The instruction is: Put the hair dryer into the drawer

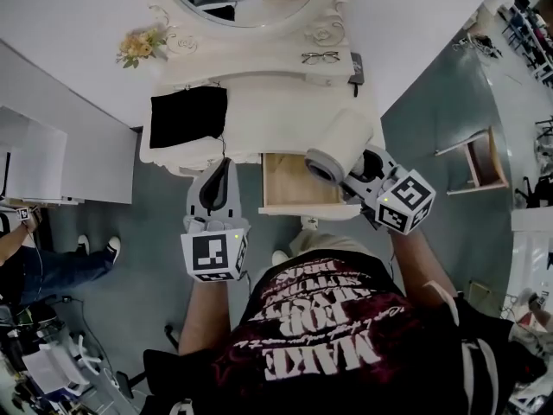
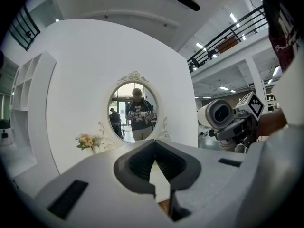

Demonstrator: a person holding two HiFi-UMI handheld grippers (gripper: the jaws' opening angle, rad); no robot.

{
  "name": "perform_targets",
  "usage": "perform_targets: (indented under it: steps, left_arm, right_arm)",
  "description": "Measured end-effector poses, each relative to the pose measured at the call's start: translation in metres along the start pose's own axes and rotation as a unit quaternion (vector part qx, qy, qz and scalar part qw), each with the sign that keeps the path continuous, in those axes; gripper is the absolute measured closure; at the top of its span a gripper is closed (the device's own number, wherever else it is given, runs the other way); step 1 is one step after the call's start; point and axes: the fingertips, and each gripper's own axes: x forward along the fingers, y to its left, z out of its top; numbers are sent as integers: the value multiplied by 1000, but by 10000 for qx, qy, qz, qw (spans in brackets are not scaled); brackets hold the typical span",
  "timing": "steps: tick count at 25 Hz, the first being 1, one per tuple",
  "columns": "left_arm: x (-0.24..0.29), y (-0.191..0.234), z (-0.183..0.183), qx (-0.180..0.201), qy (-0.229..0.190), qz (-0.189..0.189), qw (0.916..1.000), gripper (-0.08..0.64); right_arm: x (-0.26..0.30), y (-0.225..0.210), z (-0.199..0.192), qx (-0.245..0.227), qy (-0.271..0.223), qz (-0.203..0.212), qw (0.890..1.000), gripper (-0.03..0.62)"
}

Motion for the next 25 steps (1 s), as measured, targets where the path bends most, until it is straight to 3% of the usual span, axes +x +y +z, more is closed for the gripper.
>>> perform_targets:
  steps: [9, 16, 25]
  left_arm:
    - [24, -3, -18, -52, 318, 64, 9995, 555]
    - [37, 2, -39, -30, 671, 142, 9976, 555]
    - [46, -2, -67, -194, 895, 163, 9957, 555]
  right_arm:
    - [34, -18, -35, 223, 469, 392, 9979, 361]
    - [64, -27, -85, 640, 852, 638, 9923, 362]
    - [86, -36, -149, 640, 1459, 730, 9845, 362]
